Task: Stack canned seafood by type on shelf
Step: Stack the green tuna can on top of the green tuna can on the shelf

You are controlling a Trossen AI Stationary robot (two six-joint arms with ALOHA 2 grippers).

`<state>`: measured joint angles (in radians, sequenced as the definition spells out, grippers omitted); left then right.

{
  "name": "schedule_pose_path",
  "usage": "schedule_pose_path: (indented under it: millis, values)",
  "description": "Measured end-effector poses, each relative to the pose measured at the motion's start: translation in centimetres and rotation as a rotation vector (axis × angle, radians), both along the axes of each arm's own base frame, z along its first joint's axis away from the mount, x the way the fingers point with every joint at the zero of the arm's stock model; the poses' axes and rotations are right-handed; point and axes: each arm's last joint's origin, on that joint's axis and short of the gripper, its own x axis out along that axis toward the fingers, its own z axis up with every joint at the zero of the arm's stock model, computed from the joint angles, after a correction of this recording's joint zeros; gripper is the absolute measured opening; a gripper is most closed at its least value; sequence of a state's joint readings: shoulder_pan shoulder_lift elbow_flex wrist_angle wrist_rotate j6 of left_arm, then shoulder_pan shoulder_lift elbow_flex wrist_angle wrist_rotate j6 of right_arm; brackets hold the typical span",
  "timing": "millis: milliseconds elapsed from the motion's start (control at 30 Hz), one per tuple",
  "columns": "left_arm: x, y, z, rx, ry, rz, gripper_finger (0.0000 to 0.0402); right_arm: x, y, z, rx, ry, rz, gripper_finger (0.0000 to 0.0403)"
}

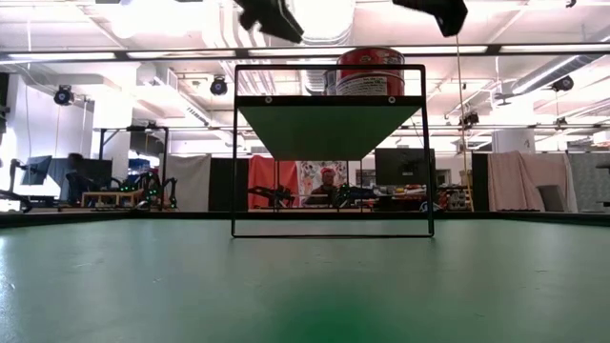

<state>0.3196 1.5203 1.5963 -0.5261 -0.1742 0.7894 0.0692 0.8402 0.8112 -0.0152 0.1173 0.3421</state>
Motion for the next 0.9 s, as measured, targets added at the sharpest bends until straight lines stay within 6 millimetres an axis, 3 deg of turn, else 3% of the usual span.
schedule_pose_path:
  millis: [200,300,467,600,733,900]
  values:
    - [-0.3,-3.8,-0.7,-0.409,0.029,-0.286,0.0264,-0.1,-0.1,-0.2,0.021,0.024,-0.050,0.0296]
    - [-0.2,-6.0,-1.1,-0.503,0.075,-0.329,0.0250,-0.3,0.1,0.5,0.045,0.030,-0.033,0.0287]
    - [0.2,-11.0,-1.8,-0.360,0.123,-0.214,0.0217,-0.5,1.3,1.2,0.047,0.124,0.020,0.0267]
    - [0.0,-14.8,-2.3,-0.356,0.128,-0.271,0.0193,-0.2,2.4,1.6,0.081,0.230,0.011,0.0251]
    - [-0.7,-16.8,-3.0,-0.400,0.096,-0.280,0.0173,0.1,3.4,1.1,0.117,0.433,-0.068,0.0247]
    - [-2.8,-18.4,-4.9,-0.355,0.032,-0.137,0.0157,0.0,5.5,0.1,0.163,0.733,-0.146,0.0246]
